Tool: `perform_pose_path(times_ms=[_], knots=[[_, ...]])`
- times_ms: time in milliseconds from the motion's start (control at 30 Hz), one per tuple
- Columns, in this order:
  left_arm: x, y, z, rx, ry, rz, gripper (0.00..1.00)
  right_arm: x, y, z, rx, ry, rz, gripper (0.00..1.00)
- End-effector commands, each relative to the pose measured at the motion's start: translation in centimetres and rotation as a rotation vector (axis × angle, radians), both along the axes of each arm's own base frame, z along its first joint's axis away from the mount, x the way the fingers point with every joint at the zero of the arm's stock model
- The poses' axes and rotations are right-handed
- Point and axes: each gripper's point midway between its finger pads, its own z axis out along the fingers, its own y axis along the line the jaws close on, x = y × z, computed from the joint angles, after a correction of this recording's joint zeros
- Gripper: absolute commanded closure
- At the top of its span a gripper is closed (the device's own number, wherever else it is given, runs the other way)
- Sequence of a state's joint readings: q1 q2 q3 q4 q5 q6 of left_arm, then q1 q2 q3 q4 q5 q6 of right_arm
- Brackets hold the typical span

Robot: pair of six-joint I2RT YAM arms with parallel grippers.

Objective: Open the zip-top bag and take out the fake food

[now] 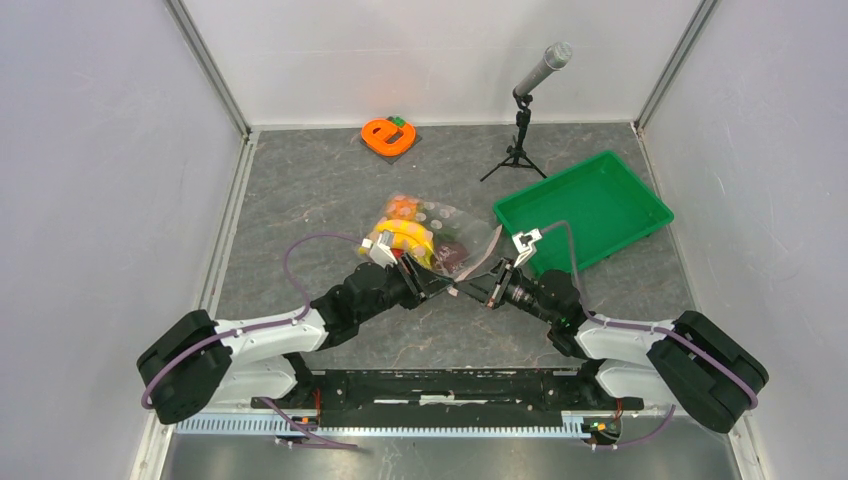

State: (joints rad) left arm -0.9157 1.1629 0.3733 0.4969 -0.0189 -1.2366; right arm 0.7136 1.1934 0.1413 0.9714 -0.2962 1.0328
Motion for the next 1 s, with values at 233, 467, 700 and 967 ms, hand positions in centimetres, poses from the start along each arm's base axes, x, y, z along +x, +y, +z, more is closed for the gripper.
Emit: perform_pose_path(times_ms=[233,467,700,967], knots=[[1.8,-0.3,1.9,-0.063,-0.042,0.071,0.56,-0.6,0.4,2.1,0.059,-0.062,0.027,1.0],[1.7,-1.4,1.4,-0.088,-0.008,0.045,0.6,-0.7,0.5,2.3,0.064,-0.068,0.033,1.0],[1.2,-1.4,2.1,-0.12,-0.002,0.027,0.94,-0.6,0.2,1.9,0.057,-0.058,0.016,1.0],[-0.3,-0.5,1.1,-0.003,0.036,-0.025,0.98,0.3,-0.8,1.5,0.027,-0.055,-0.065,1.0]])
